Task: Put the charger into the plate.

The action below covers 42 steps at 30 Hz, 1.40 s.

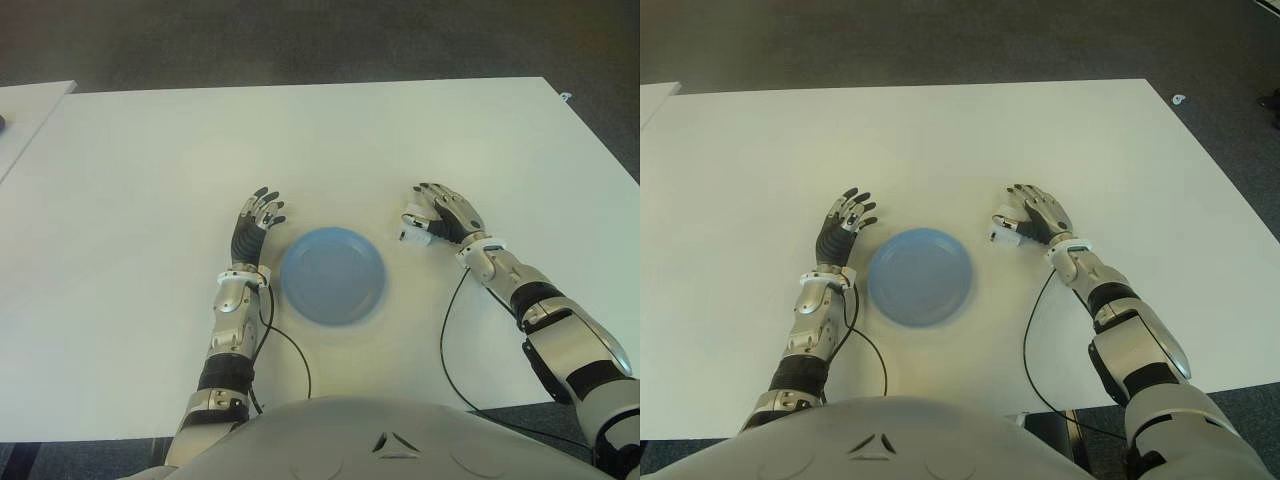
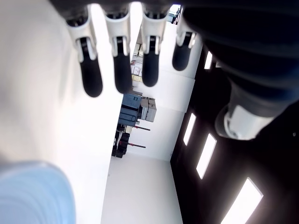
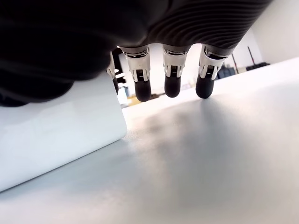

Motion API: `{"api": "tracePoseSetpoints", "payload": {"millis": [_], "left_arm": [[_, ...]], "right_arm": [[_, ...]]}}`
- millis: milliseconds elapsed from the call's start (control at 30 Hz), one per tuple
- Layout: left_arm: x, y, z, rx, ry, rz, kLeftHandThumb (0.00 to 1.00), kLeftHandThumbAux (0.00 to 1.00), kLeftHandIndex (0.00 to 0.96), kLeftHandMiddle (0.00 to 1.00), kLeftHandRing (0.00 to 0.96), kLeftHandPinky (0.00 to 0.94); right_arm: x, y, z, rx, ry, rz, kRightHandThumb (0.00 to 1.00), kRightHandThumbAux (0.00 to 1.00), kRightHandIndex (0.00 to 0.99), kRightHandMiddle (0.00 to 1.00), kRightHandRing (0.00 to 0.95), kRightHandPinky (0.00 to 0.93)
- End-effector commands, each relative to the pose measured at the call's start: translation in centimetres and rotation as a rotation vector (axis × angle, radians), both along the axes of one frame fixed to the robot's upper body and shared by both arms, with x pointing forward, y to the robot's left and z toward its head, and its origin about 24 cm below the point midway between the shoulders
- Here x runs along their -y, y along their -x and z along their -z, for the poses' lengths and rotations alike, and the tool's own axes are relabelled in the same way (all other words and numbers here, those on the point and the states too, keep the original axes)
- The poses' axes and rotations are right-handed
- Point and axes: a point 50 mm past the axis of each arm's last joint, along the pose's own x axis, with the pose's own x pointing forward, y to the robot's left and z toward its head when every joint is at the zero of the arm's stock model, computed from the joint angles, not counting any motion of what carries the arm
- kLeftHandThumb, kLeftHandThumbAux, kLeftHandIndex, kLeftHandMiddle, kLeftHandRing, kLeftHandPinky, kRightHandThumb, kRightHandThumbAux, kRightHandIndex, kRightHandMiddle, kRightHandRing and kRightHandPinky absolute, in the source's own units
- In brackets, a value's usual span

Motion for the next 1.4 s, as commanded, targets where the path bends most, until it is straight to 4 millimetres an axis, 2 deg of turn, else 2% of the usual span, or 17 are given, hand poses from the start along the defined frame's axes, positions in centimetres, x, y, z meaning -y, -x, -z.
{"api": "tracePoseSetpoints", "payload": {"millis": [33, 367, 733, 1400], "left_arm": [[0.5, 0.5, 0.8, -0.048, 0.025, 0.014, 0.097, 0.54, 0.172, 0.22, 0.256, 0.319], [0.6, 0.5, 0.8, -0.044, 0.025, 0.02, 0.081, 0.547, 0.192, 0.245, 0.277, 0.339], [0.5, 0.4, 0.8, -0.037, 0.02, 0.029, 0.074, 0.552, 0.198, 0.249, 0.275, 0.328], [0.3, 0.4, 1.0, -0.039, 0.038, 0.04, 0.081, 0.563, 0.222, 0.282, 0.316, 0.365]], "right_arm": [[0.7, 2.5, 2.3, -0.12, -0.011, 0.002, 0.208, 0.185, 0.0, 0.0, 0.0, 0.0], [0.8, 2.9, 1.5, -0.049, -0.094, -0.014, 0.208, 0.181, 0.0, 0.0, 0.0, 0.0], [1.1, 4.2, 0.8, 0.049, -0.19, -0.04, 0.209, 0.177, 0.0, 0.0, 0.0, 0.0], [1.3, 6.1, 1.1, 0.076, -0.237, -0.063, 0.143, 0.171, 0.0, 0.0, 0.0, 0.0]]}}
